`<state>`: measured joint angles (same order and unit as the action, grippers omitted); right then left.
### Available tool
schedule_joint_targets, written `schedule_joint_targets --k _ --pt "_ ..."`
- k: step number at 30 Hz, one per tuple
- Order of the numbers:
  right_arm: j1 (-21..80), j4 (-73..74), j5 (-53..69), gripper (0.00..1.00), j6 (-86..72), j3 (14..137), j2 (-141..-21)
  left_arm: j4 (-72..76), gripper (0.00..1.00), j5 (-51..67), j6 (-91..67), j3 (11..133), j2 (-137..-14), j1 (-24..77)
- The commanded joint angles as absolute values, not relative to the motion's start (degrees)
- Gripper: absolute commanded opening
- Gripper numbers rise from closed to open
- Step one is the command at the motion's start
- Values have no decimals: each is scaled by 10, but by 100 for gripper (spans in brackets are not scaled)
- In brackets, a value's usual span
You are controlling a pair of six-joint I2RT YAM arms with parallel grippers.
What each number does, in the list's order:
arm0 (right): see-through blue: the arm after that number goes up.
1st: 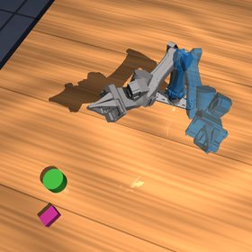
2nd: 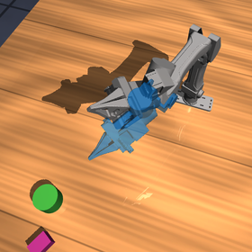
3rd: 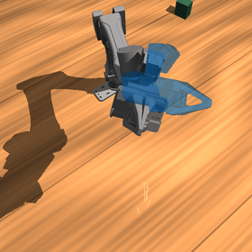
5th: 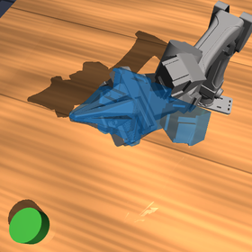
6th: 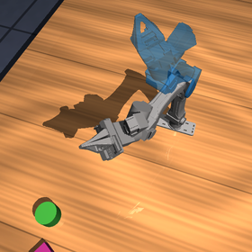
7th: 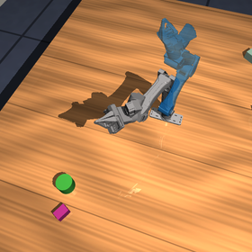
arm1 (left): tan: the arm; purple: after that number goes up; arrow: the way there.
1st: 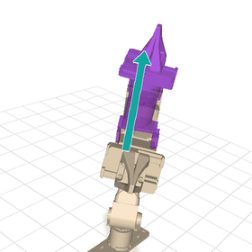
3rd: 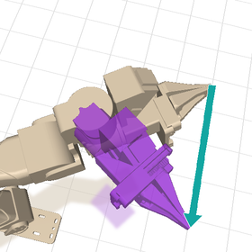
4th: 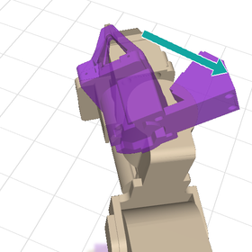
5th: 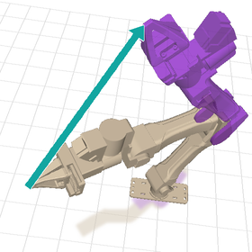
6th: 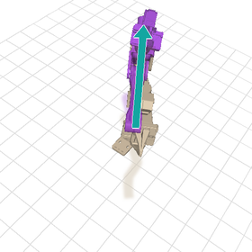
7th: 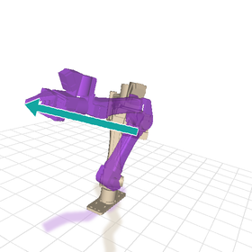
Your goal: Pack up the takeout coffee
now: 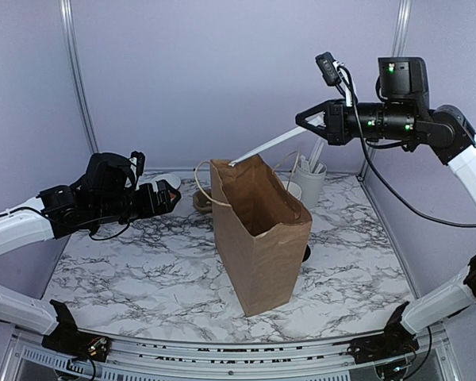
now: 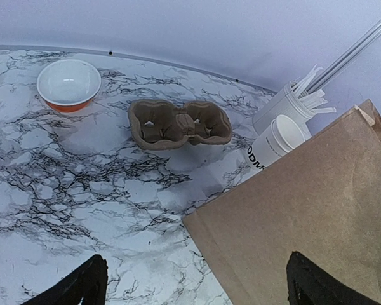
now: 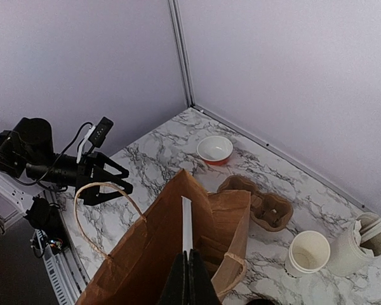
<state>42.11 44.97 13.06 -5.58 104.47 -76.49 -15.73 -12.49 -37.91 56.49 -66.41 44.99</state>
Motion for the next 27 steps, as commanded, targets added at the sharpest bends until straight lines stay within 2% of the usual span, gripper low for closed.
schedule_joint_targets --k 1,13,15,18,20,23,27 --pt "441 494 93 3 -34 1079 -772 -142 99 -125 -377 566 -661 446" --pt "449 492 97 24 -31 1083 -787 -142 99 -128 -376 563 -662 446" --pt "449 481 84 36 -35 1077 -784 -142 99 -128 -376 562 -661 446" --pt "449 456 42 66 -41 1058 -778 -142 99 -135 -372 560 -659 446" --pt "448 445 12 80 -46 1052 -779 -142 99 -139 -369 559 -655 444" --pt "438 426 -22 94 -54 1042 -775 -144 99 -141 -367 556 -650 439" --pt "379 372 -13 100 -74 989 -745 -153 99 -149 -369 552 -644 426"
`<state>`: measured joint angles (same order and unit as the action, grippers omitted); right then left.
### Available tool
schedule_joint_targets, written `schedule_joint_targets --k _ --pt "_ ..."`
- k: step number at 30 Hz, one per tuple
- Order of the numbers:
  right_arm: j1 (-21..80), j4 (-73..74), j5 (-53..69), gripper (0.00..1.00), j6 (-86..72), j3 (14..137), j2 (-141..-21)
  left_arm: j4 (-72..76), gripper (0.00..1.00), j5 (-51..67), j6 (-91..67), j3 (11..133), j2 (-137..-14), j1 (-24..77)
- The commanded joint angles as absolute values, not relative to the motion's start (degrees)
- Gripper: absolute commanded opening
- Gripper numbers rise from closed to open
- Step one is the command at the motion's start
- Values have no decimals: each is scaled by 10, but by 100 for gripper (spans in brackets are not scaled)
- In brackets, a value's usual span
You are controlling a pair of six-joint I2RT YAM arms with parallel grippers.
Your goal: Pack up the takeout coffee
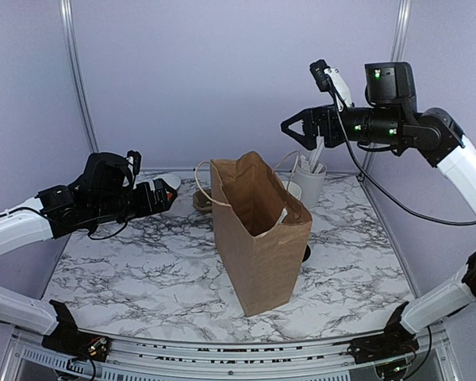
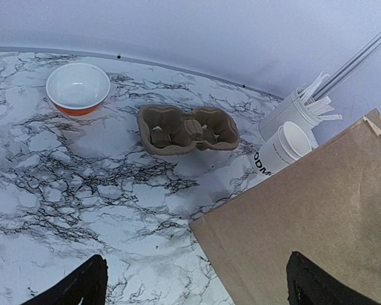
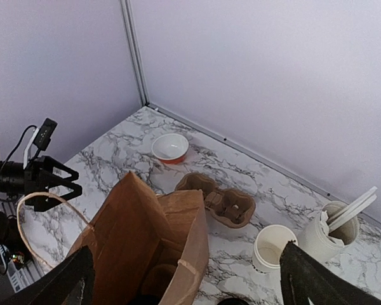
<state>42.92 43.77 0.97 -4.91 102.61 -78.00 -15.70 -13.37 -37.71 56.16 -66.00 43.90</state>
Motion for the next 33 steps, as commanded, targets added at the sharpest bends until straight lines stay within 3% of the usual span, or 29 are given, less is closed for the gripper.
schedule_joint_targets --k 1,9,19,25,29,33 --pt "360 357 -5 100 -78 968 -734 -154 99 -147 -370 551 -643 421" --pt "232 246 -14 100 -113 756 -659 -159 99 -145 -373 530 -629 364" --pt "96 6 -41 100 -143 441 -587 -153 99 -158 -366 483 -611 286" --pt "57 -167 -74 97 -122 309 -617 -131 99 -195 -340 466 -627 248" --pt "37 -240 -114 98 -103 285 -673 -78 99 -239 -279 440 -639 235" --pt "-19 -321 -79 99 -115 265 -738 24 99 -274 -218 375 -627 221"
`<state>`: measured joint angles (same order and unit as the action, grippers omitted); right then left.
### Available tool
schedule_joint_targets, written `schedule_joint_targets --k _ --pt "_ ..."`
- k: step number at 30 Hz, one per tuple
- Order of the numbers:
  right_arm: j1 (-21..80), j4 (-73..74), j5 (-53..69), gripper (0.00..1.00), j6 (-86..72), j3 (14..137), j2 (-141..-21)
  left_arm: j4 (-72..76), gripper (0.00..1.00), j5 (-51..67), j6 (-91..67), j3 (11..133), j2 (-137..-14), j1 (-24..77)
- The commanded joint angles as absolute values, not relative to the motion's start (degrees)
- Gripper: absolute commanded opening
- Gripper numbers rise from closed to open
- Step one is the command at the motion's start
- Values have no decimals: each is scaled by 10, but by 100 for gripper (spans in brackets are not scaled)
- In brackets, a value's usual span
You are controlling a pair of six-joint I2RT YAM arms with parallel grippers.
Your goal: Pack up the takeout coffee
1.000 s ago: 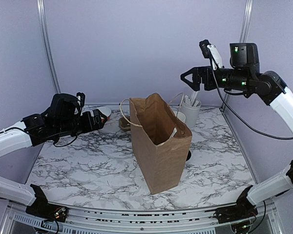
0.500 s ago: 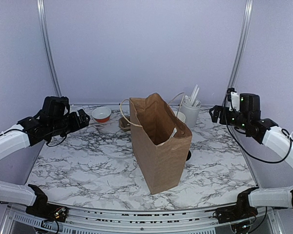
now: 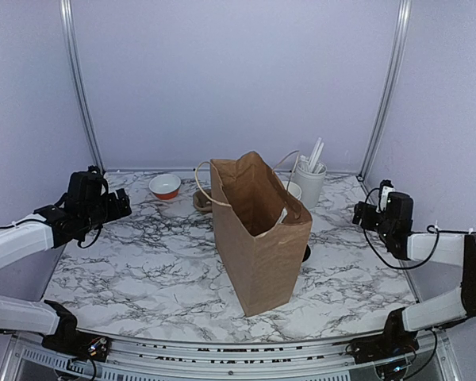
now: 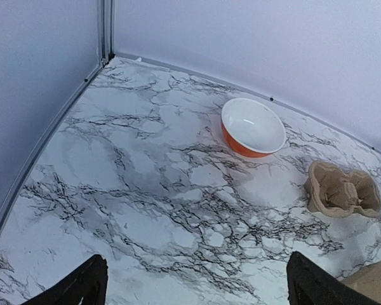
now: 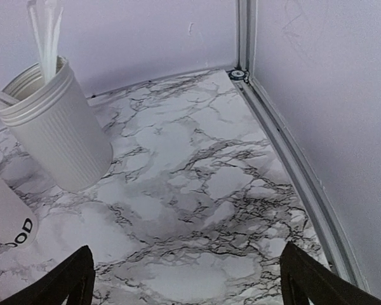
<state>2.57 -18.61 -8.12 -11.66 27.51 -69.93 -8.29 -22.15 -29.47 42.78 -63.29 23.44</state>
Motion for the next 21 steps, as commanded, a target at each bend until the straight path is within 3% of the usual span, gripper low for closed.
schedule_joint_targets --k 1,9,17,20,21 --pt "-28 -349 -81 99 -111 258 -748 48 99 -276 -216 361 -622 214" --pt "-35 -599 -140 100 -44 175 -820 182 99 -272 -187 296 -638 160" --pt "-19 -703 -60 99 9 142 -869 245 99 -318 -150 288 -691 115" --pt "-4 -884 -63 99 33 85 -925 281 99 -322 -149 278 -709 96" --pt "2 -873 -63 99 41 81 -915 293 99 -328 -149 275 -716 89"
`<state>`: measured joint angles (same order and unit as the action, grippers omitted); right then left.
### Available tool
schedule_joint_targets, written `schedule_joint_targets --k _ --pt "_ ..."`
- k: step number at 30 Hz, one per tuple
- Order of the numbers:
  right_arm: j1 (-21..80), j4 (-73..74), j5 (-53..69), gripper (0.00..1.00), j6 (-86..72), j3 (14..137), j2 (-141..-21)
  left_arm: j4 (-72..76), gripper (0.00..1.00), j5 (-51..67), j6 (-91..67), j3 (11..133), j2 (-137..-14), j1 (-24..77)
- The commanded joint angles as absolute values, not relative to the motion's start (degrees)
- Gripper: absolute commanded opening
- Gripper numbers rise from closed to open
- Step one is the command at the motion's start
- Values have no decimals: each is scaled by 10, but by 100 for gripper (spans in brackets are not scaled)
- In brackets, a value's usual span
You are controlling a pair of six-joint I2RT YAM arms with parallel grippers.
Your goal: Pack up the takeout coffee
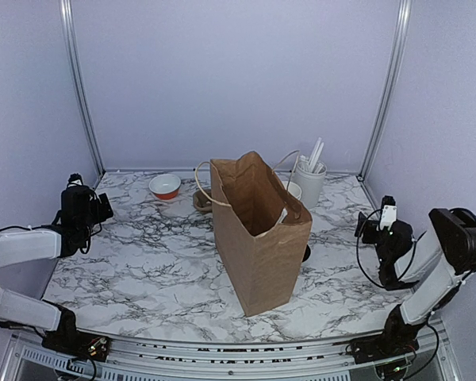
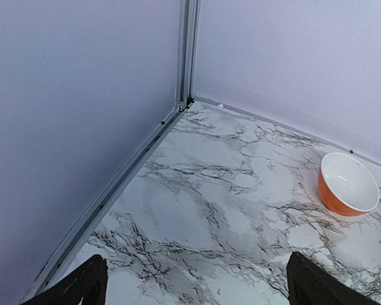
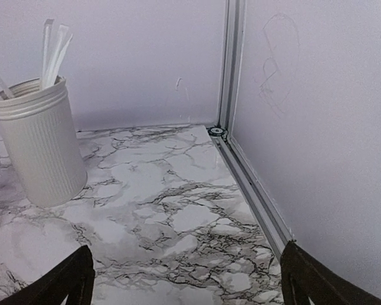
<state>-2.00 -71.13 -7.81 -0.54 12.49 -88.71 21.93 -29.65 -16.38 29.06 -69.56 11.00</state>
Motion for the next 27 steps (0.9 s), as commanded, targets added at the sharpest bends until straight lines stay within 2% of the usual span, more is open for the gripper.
schedule_joint_targets --k 1,3,6,19,21,23,25,27 --pt "10 -847 -72 99 44 86 -906 310 99 -331 -146 269 -722 83" --pt "17 -836 -87 98 50 97 -915 318 99 -282 -151 269 -729 56" --pt "28 -828 -122 98 53 103 -914 373 99 -306 -110 248 -730 45" --pt "32 -792 -126 100 54 125 -918 758 99 -279 -39 105 -839 37" --pt "32 -791 -126 100 54 124 -918 709 99 -266 -42 126 -835 37" --pt "31 -790 -125 100 53 125 -918 710 99 -220 -27 131 -853 36" --pt "30 -787 -123 100 52 127 -917 776 99 -193 -6 121 -884 36" --pt "29 -786 -121 100 51 127 -917 728 99 -197 -17 131 -875 36"
